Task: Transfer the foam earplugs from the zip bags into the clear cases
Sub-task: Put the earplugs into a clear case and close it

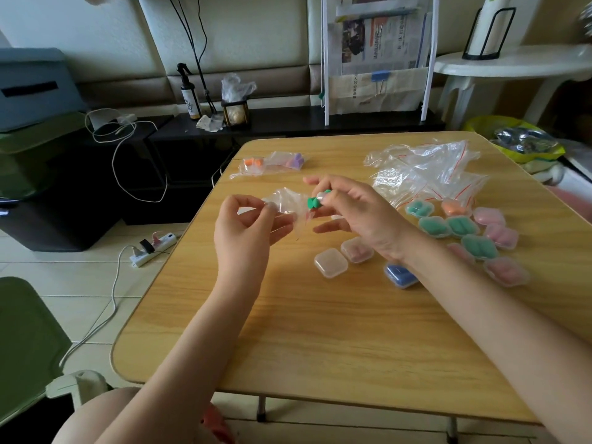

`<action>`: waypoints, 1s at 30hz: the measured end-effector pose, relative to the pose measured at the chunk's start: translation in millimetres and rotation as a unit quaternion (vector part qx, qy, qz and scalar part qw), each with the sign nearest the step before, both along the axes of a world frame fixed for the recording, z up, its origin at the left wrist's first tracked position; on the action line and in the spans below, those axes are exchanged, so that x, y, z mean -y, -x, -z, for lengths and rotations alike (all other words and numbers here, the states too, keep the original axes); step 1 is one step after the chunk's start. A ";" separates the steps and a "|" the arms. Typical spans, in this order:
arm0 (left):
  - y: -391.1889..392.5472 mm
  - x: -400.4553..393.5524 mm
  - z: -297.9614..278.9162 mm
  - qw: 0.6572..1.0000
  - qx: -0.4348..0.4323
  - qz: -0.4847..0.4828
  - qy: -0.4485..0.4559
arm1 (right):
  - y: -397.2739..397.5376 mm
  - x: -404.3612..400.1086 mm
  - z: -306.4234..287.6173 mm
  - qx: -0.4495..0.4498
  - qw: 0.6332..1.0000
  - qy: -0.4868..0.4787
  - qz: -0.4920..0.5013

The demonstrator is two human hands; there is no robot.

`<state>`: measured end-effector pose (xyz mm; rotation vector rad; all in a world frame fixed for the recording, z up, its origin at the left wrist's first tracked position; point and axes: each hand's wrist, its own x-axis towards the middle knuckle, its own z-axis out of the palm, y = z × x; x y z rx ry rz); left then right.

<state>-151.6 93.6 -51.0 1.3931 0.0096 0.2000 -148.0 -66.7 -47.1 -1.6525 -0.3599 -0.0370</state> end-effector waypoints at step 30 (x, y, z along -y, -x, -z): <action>3.0 4.3 20.0 0.884 0.109 0.182 -0.417 | -12.5 30.5 3.6 0.050 0.946 0.144 0.287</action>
